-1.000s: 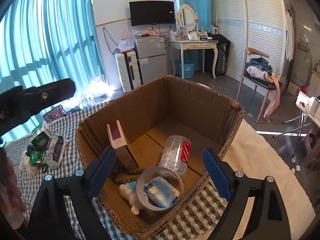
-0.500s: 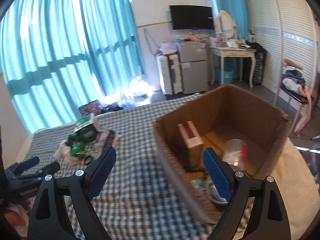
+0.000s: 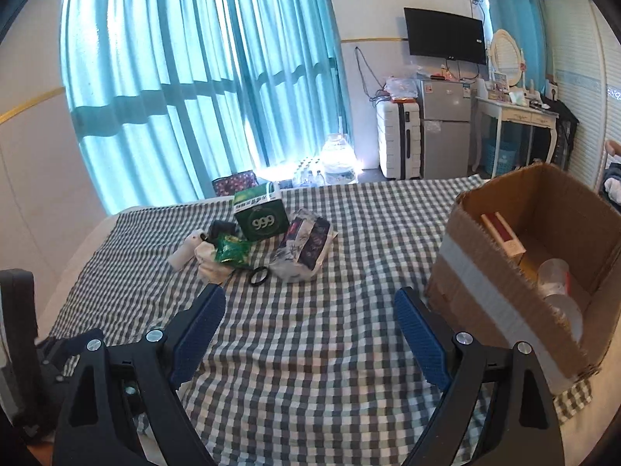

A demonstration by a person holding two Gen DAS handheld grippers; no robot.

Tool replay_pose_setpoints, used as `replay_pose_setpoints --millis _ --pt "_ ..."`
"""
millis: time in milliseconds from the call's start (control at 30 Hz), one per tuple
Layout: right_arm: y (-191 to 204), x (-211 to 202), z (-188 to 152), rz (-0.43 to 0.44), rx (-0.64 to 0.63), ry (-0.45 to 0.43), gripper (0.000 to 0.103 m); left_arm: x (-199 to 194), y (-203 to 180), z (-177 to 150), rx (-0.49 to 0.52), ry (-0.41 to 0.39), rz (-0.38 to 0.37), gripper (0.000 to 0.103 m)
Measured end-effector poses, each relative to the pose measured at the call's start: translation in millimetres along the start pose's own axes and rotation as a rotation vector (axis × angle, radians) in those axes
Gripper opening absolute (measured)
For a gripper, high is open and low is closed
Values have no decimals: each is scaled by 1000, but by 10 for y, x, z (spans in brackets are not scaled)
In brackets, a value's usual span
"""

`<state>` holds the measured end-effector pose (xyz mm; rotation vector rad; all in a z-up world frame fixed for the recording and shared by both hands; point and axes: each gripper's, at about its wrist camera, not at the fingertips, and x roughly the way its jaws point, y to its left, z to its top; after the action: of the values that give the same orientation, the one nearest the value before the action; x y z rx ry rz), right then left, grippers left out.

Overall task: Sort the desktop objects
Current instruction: 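Move both tools back over the bed toward the white foam tube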

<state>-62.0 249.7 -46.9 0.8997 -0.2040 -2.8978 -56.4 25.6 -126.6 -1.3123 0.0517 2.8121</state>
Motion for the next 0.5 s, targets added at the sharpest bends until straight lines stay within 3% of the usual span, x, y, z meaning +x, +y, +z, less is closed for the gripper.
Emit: replay_pose_setpoints --millis 200,500 --pt "-29 130 -111 -4 -7 34 89 401 -60 -228 35 114 31 96" --pt "-75 340 -186 -10 -15 82 89 1009 104 -241 -67 304 8 95"
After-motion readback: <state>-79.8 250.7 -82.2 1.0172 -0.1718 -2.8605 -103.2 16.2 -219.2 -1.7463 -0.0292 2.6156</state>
